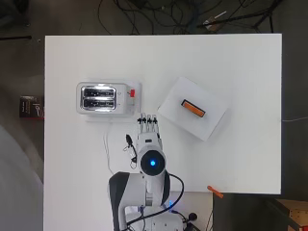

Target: Teleoperate dual arm-hand system to toast a bread

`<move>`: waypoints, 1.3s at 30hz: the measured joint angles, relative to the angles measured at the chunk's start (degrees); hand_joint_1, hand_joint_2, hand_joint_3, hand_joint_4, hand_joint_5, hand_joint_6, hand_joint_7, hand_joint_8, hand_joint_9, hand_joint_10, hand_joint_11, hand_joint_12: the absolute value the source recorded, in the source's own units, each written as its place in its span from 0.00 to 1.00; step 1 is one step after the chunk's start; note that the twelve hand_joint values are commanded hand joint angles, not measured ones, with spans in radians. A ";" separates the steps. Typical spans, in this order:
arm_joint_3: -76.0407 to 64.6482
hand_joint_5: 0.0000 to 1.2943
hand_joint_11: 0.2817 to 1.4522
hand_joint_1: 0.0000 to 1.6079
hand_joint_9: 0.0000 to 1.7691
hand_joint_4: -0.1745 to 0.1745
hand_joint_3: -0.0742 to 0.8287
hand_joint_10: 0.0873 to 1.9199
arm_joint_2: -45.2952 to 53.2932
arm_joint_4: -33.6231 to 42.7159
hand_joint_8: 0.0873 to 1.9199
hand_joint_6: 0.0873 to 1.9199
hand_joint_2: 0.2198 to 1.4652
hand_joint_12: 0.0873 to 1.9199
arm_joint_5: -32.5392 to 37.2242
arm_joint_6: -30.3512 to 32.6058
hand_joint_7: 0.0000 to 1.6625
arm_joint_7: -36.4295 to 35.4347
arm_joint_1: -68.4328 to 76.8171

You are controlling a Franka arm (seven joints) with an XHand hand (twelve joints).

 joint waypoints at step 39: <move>-69.11 0.14 0.11 0.22 0.17 0.54 0.07 0.00 27.79 17.56 0.00 0.00 0.63 0.00 -11.98 5.01 0.12 -6.86 56.43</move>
